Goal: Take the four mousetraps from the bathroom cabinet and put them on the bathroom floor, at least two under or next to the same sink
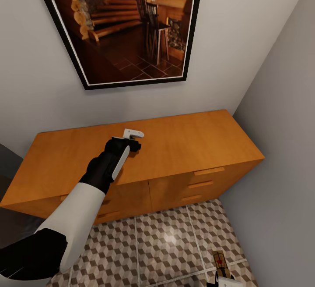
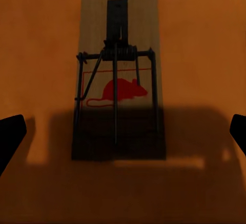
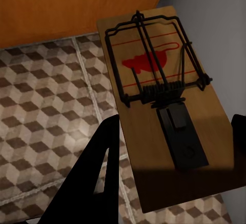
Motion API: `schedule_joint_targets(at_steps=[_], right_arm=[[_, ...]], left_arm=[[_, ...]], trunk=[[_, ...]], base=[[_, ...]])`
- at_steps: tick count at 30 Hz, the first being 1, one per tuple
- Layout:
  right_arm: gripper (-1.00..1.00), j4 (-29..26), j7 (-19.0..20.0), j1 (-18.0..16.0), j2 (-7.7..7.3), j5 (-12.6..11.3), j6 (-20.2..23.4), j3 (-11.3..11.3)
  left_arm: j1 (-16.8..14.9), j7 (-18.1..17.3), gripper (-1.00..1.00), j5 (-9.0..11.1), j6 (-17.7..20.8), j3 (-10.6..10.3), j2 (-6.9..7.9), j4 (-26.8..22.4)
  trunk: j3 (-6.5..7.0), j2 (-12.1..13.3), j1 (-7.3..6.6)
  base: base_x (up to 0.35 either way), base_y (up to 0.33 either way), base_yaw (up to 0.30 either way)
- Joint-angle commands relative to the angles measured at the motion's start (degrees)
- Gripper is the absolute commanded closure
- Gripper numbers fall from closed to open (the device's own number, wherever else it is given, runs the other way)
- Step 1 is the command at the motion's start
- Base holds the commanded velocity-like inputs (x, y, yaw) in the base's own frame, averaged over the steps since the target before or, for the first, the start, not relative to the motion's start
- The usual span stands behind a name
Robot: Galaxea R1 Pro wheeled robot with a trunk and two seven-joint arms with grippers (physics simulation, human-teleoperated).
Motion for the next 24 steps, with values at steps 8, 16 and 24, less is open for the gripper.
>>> schedule_joint_targets(at_steps=[8,16,24], right_arm=[[1.0,0.03,-0.21,-0.03,0.02,-0.37,-0.15,0.5],[1.0,0.03,-0.22,-0.03,0.02,-0.37,-0.15,0.5],[1.0,0.03,-0.22,-0.03,0.02,-0.37,-0.15,0.5]], left_arm=[[0.13,0.32,-1.0,0.23,0.24,-0.1,0.02,-0.04],[0.27,0.32,-1.0,0.23,0.24,-0.1,0.02,-0.04],[0.28,0.32,-1.0,0.23,0.24,-0.1,0.02,-0.04]], trunk=[[-0.2,-0.1,0.03],[-0.22,-0.1,0.03],[-0.23,-0.1,0.03]], base=[[0.0,0.0,0.0],[0.0,0.0,0.0],[0.0,0.0,0.0]])
